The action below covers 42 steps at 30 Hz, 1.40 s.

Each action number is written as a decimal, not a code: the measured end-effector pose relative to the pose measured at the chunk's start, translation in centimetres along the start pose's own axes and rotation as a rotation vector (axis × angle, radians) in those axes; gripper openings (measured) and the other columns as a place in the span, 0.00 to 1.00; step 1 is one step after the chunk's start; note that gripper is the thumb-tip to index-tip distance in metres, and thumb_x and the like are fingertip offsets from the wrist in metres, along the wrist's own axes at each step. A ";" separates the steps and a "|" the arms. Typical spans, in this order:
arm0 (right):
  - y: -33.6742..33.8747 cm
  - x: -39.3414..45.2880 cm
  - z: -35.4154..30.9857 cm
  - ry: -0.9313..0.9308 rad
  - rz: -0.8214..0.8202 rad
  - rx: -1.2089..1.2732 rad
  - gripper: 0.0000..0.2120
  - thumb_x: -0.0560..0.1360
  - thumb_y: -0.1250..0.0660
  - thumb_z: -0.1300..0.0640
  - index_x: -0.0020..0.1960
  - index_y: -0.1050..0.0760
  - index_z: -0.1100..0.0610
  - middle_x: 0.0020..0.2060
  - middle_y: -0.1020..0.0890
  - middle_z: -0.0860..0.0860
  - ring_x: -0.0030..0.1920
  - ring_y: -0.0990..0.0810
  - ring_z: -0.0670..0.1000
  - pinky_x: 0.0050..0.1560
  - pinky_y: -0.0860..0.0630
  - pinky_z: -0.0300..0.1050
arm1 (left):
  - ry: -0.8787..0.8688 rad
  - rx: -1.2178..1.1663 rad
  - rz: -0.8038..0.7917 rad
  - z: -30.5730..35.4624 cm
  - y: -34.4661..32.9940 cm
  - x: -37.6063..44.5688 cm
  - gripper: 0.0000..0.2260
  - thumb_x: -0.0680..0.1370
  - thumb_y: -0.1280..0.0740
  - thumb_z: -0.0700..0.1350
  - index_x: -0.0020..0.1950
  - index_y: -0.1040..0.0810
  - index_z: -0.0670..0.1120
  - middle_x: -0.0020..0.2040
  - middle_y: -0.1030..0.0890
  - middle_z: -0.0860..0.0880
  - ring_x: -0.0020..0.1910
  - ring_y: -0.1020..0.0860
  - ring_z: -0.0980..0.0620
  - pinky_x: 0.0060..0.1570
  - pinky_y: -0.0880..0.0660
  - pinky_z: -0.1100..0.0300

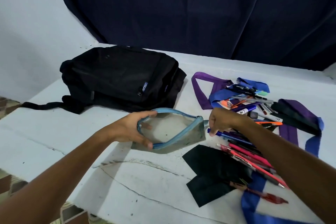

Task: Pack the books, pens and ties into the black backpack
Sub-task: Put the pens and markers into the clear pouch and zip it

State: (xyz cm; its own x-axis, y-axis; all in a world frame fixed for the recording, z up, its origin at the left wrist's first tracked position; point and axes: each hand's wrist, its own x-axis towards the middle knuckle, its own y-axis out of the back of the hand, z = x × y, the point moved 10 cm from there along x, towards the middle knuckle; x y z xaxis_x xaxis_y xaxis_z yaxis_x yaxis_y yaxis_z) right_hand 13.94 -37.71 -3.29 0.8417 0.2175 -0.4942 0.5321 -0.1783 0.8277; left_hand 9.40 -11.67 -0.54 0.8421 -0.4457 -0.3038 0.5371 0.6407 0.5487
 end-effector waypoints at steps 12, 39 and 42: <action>11.9 -5.9 -2.1 0.127 0.569 0.714 0.07 0.69 0.24 0.64 0.37 0.22 0.60 0.23 0.24 0.47 0.23 0.29 0.44 0.26 0.32 0.36 | -0.086 0.072 -0.072 0.2 0.1 0.7 0.57 0.47 0.17 0.64 0.74 0.33 0.55 0.68 0.30 0.64 0.66 0.28 0.61 0.68 0.29 0.57; 6.8 -9.5 -6.8 0.166 0.412 0.405 0.05 0.72 0.28 0.66 0.39 0.19 0.60 0.25 0.20 0.43 0.25 0.23 0.45 0.34 0.26 0.39 | -0.156 0.011 -0.189 1.2 -1.2 1.4 0.60 0.47 0.18 0.63 0.76 0.35 0.53 0.69 0.31 0.63 0.59 0.21 0.62 0.53 0.24 0.66; 3.4 -10.4 -2.8 0.052 0.276 0.322 0.11 0.70 0.33 0.71 0.36 0.20 0.57 0.26 0.18 0.44 0.25 0.23 0.42 0.36 0.24 0.42 | -0.157 0.030 -0.204 1.6 -1.6 1.5 0.62 0.45 0.18 0.66 0.76 0.36 0.54 0.70 0.32 0.61 0.58 0.21 0.62 0.54 0.23 0.64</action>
State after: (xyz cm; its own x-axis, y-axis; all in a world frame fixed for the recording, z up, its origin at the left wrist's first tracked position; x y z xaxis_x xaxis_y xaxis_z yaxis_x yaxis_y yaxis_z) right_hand 6.71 -37.92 5.40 0.9551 0.1667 -0.2451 0.2963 -0.5251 0.7978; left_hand 9.79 -14.34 -0.64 0.6973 -0.6566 -0.2873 0.6911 0.5098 0.5123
